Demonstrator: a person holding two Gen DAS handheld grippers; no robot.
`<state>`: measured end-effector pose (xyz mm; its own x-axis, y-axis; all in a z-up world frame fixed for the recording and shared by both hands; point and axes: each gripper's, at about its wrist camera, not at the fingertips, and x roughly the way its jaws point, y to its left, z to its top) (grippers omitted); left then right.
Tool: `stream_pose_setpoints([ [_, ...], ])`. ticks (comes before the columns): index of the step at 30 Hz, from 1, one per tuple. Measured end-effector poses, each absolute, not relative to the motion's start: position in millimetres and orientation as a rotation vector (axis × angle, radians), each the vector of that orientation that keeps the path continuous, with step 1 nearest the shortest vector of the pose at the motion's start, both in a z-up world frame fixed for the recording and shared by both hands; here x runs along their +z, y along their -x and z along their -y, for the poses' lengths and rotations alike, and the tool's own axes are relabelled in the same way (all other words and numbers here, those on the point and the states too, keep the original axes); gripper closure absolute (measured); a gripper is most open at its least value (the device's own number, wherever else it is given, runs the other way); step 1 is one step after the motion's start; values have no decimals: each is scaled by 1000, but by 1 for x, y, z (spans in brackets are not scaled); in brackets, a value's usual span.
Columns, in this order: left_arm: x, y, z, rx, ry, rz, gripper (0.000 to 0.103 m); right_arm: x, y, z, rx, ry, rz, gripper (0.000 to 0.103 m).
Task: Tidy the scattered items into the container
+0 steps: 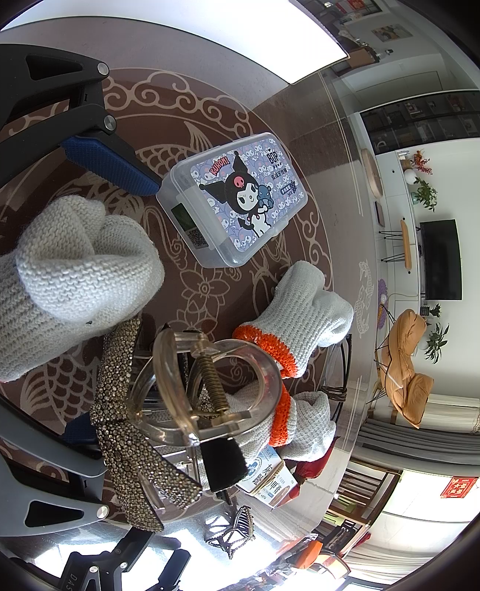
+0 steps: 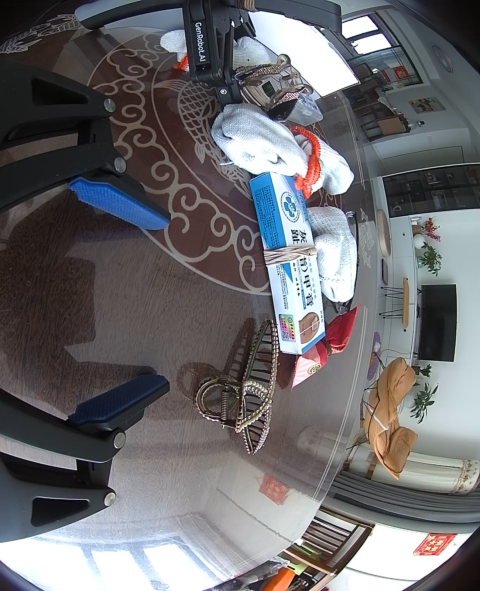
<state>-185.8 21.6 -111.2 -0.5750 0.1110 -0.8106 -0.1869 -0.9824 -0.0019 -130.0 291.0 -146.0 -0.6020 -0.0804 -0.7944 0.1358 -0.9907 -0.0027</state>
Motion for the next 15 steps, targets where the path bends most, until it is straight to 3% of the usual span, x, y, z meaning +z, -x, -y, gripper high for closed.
stream_pose_setpoints([
  [15, -111, 186, -22, 2645, 1352, -125, 0, -146, 130, -291, -2707, -1337, -95, 21],
])
